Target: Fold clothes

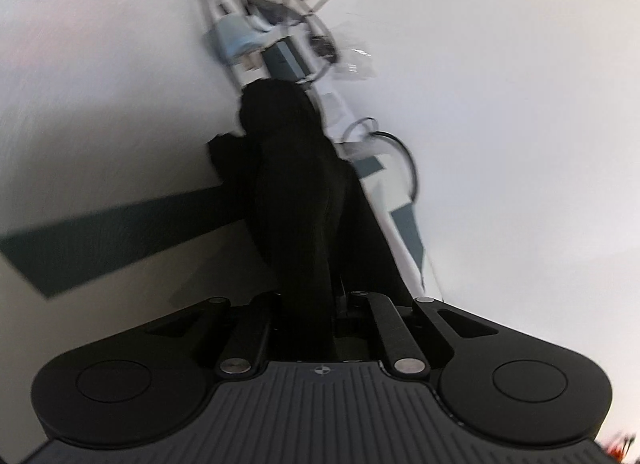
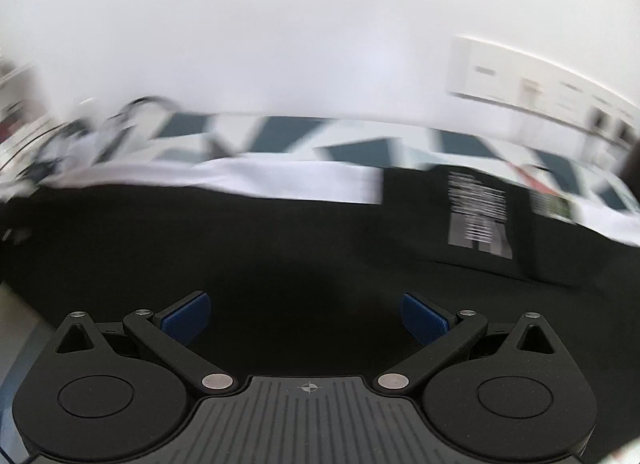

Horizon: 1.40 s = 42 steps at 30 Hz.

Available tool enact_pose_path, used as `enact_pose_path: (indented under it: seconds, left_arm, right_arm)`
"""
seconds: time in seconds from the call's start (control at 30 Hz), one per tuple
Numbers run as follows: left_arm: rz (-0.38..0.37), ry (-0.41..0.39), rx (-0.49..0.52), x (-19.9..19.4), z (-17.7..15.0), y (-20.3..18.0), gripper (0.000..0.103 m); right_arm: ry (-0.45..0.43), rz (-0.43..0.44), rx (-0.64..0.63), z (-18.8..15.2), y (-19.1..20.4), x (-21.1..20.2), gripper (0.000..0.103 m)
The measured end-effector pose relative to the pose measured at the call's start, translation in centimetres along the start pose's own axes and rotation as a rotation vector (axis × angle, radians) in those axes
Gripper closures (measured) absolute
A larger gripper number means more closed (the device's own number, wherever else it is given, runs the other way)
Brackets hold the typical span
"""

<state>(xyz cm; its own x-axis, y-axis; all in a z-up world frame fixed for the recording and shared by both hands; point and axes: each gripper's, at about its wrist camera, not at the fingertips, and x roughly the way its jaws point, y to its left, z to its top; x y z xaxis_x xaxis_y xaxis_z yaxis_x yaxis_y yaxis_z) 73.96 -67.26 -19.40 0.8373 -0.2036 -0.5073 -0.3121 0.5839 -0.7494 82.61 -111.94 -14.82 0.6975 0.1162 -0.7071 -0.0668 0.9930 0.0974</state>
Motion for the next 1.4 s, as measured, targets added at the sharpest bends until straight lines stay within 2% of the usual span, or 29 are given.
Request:
enact_pose_path:
  seconds: [0.07, 0.1, 0.2, 0.27, 0.33, 0.43, 0.47, 0.53, 0.67, 0.8, 0.9, 0.97, 1.03, 1.1, 1.17, 1.2, 1.27, 1.33, 1.4]
  left_arm:
    - [-0.005, 0.004, 0.068, -0.3, 0.0, -0.5, 0.096]
    - [-0.008, 0.009, 0.070, -0.4, 0.1, -0.4, 0.096]
    - [-0.011, 0.025, 0.014, -0.5, 0.3, 0.4, 0.096]
    - [-0.002, 0.031, -0.016, -0.7, 0.3, 1.0, 0.096]
    - [-0.010, 0.033, -0.001, -0.3, 0.8, 0.1, 0.096]
    - [-0.122, 0.028, 0.039, -0.7, 1.2, -2.4, 0.097]
    - [-0.168, 0.026, 0.075, -0.9, 1.2, -3.8, 0.097]
    - [-0.257, 0.027, 0.150, -1.4, 1.1, -6.7, 0.097]
    - [-0.431, 0.071, 0.302, -1.4, -1.4, -13.9, 0.097]
    - [-0.630, 0.161, 0.463, -1.1, -6.8, -20.8, 0.096]
    - [-0.711, 0.297, 0.555, 0.4, -13.2, -25.0, 0.096]
    - [-0.714, 0.396, 0.623, 1.9, -18.2, -26.7, 0.096]
    - [-0.679, 0.476, 0.729, 3.6, -23.8, -27.6, 0.096]
    - [-0.605, 0.547, 0.844, 5.3, -28.9, -27.6, 0.095]
    - [-0.511, 0.621, 0.978, 7.0, -33.3, -27.3, 0.089]
    - [-0.471, 0.637, 1.064, 7.4, -35.2, -27.4, 0.083]
    - [-0.453, 0.605, 1.172, 6.1, -36.6, -27.5, 0.077]
    - [-0.481, 0.601, 1.190, 4.8, -36.1, -28.0, 0.048]
    - [-0.511, 0.595, 1.195, 3.5, -35.1, -28.3, 0.039]
  right_arm:
    - [-0.003, 0.021, -0.049, 0.2, 1.9, 0.8, 0.001]
    - [0.000, 0.033, -0.074, 0.1, 3.0, 1.3, 0.001]
    - [0.065, 0.052, -0.197, -1.2, 6.3, 3.1, 0.001]
    - [0.057, 0.031, -0.297, -2.5, 8.0, 3.4, 0.001]
    - [0.039, 0.033, -0.317, -2.7, 8.2, 3.3, 0.001]
    - [0.066, 0.036, -0.292, -2.0, 7.3, 3.0, 0.001]
    - [0.037, 0.029, -0.274, -1.7, 6.6, 2.2, 0.001]
    - [-0.073, 0.011, -0.216, -1.2, 4.3, -0.1, 0.001]
    - [-0.155, -0.072, -0.006, -0.6, -2.8, -4.8, 0.001]
    - [-0.213, -0.236, 0.214, -1.1, -11.5, -9.3, 0.001]
    - [-0.257, -0.366, 0.306, -2.1, -17.5, -12.2, 0.001]
    - [-0.277, -0.436, 0.372, -3.3, -21.2, -13.9, 0.001]
    - [-0.293, -0.490, 0.432, -5.4, -24.4, -15.3, 0.001]
    - [-0.301, -0.536, 0.493, -7.3, -27.4, -16.2, 0.001]
    - [-0.297, -0.557, 0.550, -8.8, -29.6, -17.1, 0.001]
    - [-0.290, -0.555, 0.564, -9.6, -30.3, -17.6, 0.001]
    - [-0.276, -0.551, 0.555, -10.4, -31.0, -18.4, 0.001]
    - [-0.272, -0.538, 0.534, -10.7, -31.4, -18.6, 0.001]
    - [-0.272, -0.502, 0.517, -10.6, -31.3, -18.5, 0.001]
